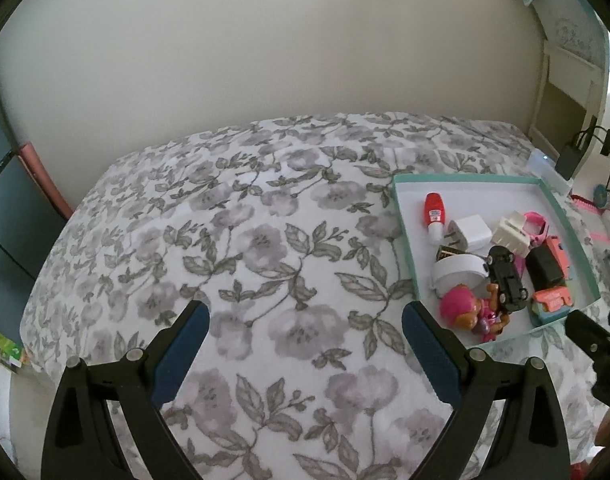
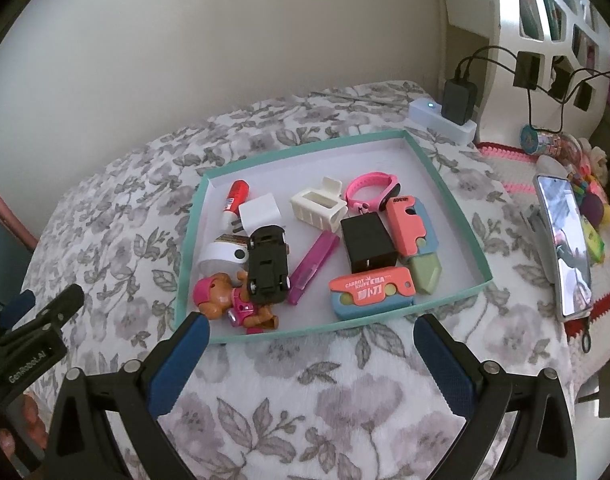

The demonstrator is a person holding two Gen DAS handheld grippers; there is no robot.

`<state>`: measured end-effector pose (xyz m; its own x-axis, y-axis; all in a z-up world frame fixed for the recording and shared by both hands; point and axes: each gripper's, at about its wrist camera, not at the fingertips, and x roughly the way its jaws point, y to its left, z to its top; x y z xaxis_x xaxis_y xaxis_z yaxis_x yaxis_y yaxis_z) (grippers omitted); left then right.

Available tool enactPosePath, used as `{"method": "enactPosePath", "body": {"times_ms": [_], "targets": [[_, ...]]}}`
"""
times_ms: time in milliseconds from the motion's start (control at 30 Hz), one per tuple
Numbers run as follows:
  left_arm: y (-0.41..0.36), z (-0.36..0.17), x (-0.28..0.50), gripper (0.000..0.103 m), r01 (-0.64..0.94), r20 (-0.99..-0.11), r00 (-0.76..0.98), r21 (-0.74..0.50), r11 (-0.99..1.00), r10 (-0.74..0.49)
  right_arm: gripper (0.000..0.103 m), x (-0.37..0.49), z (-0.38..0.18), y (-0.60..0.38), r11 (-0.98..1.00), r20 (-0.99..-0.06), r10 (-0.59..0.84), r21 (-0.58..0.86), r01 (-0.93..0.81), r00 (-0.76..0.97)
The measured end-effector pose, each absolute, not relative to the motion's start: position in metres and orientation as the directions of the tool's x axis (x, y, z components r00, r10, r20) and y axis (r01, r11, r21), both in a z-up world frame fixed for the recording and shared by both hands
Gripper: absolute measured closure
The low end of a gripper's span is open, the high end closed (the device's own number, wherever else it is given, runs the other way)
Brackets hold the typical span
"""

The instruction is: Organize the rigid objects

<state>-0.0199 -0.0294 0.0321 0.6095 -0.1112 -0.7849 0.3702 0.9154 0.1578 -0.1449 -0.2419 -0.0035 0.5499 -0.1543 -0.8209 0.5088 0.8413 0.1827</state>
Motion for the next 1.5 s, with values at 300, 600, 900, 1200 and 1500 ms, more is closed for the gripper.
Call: {"method": "enactPosePath", "body": {"times_ms": [300, 600, 900, 1200, 1500], "targets": [[-0.026, 0.032, -0.022, 0.006, 0.373, -0.800, 0.591, 0.156, 0.915, -0.104, 0.000, -0.151, 0.001, -0.236, 0.845, -0.812, -0.165, 0.176, 0.505, 0.559], [-0.025, 0.032, -0.023, 0.006, 0.369, -0.806, 0.583, 0.154, 0.917, -0.099, 0.000, -0.154, 0.002, -0.235, 0.845, -0.811, -0.178, 0.164, 0.509, 0.557], [-0.025, 0.030, -0.022, 0.006, 0.368, -0.812, 0.577, 0.164, 0.915, -0.087, 0.000, -0.153, 0.003, -0.232, 0.850, -0.813, -0.179, 0.156, 0.503, 0.555], [-0.024, 0.029, -0.022, 0.006, 0.364, -0.815, 0.574, 0.165, 0.917, -0.081, 0.000, -0.152, 0.001, -0.232, 0.850, -0.816, -0.174, 0.158, 0.502, 0.552], [-0.023, 0.028, -0.020, 0.006, 0.361, -0.816, 0.573, 0.170, 0.917, -0.074, 0.000, -0.151, 0.000, -0.228, 0.854, -0.817, -0.172, 0.155, 0.497, 0.550]]}}
